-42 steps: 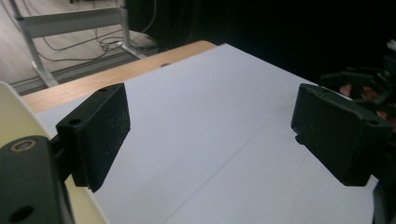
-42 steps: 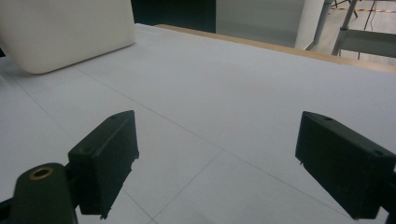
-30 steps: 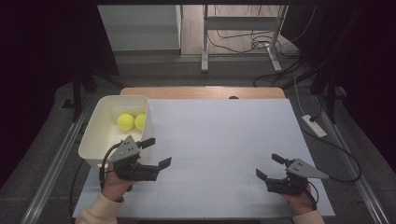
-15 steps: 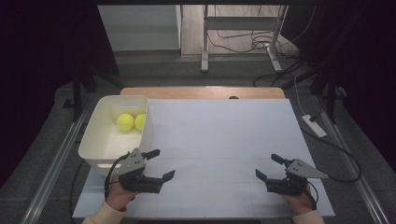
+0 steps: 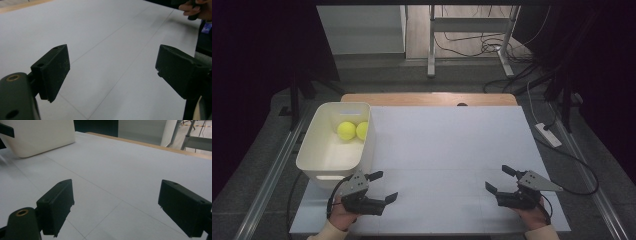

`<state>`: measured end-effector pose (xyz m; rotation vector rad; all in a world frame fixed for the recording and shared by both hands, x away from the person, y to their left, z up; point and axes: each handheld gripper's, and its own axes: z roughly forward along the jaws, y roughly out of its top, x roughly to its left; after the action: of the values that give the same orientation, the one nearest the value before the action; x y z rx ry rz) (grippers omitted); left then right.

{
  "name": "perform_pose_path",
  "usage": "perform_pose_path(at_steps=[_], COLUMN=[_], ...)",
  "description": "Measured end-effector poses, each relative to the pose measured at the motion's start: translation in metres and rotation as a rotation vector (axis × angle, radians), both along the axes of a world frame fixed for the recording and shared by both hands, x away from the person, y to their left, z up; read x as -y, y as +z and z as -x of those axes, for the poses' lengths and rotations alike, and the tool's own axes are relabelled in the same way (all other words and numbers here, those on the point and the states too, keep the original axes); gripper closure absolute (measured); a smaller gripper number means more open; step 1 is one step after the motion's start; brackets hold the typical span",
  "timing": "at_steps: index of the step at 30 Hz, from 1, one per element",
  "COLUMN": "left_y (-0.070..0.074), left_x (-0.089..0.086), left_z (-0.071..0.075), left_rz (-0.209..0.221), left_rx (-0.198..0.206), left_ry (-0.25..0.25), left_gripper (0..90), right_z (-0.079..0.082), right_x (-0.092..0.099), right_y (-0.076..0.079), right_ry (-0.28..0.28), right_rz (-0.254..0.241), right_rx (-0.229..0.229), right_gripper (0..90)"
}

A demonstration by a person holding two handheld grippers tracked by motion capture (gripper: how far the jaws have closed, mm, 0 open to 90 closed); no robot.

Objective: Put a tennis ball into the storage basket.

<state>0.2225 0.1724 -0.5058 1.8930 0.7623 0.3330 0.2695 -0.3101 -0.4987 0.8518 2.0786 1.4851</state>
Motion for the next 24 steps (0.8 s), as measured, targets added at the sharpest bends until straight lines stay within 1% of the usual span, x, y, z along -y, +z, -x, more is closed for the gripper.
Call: perform_pose_path(at_steps=[4, 5, 7, 10, 14, 21, 24], left_y=[-0.005, -0.007, -0.008, -0.014, -0.017, -0.019, -0.018], left_x=[-0.002, -0.004, -0.005, -0.003, -0.002, -0.003, -0.002], left_z=[0.000, 0.000, 0.000, -0.001, -0.001, -0.003, -0.003], left_rz=[-0.003, 0.004, 0.009, 0.001, -0.013, -0.015, -0.016], left_rx=[-0.005, -0.008, -0.013, -0.024, -0.029, -0.031, -0.030], left_ry=[0.015, 0.024, 0.024, 0.017, 0.015, 0.034, 0.035], left_gripper=[13.1, 13.1, 13.1, 13.1, 12.8, 12.8, 13.0], right_z=[0.000, 0.000, 0.000, 0.000, 0.001, 0.001, 0.001], right_x=[-0.001, -0.001, -0.001, 0.000, 0.001, 0.000, -0.001], right_y=[-0.001, -0.001, -0.002, -0.003, -0.005, -0.007, -0.008], right_ry=[0.020, 0.023, 0.023, 0.021, 0.025, 0.039, 0.047], right_rz=[0.008, 0.008, 0.010, 0.010, 0.016, 0.027, 0.034], right_rx=[-0.007, -0.012, -0.015, -0.025, -0.034, -0.050, -0.052], right_gripper=[13.0, 13.0, 13.0, 13.0, 13.1, 13.1, 13.0])
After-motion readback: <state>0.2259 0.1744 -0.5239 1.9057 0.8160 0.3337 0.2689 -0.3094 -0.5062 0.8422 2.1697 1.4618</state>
